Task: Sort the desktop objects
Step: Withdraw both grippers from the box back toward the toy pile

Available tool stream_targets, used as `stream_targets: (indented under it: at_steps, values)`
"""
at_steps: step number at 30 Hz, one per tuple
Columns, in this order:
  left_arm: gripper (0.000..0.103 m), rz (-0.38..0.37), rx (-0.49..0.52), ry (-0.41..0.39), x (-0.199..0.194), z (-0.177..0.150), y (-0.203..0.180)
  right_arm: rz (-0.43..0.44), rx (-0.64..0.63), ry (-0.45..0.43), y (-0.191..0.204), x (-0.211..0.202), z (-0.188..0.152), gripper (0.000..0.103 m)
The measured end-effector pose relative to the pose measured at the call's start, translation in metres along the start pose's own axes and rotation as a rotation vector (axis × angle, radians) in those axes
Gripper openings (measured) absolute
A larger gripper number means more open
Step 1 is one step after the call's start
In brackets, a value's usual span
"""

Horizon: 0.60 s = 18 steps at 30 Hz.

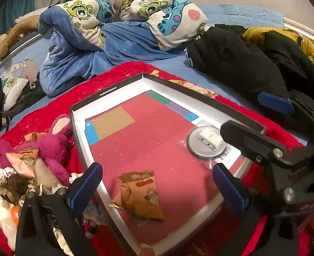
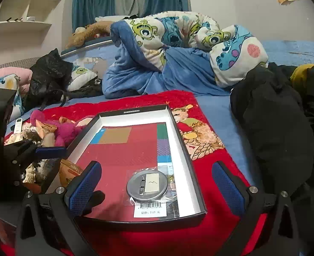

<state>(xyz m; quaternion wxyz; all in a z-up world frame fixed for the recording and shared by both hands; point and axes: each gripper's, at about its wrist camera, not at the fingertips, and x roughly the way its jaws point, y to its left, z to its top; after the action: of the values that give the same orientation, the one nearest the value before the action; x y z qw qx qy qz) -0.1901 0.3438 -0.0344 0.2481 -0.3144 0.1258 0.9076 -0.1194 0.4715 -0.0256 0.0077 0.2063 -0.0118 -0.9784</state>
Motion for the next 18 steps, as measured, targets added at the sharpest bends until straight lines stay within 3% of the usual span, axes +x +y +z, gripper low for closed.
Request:
stream_targets:
  at_steps: [8,14,18]
  values:
    - [0.103,0.026,0.001,-0.016,-0.039,-0.006,0.001,-0.051,0.027,-0.031,0.002,-0.039,-0.002,0.103]
    - [0.103,0.08,0.026,-0.073,-0.092,-0.014,0.012,-0.097,0.057,-0.03,0.005,-0.072,-0.003,0.103]
    - [0.103,0.111,-0.002,-0.107,-0.132,-0.016,0.033,-0.084,0.084,-0.055,0.014,-0.098,0.012,0.103]
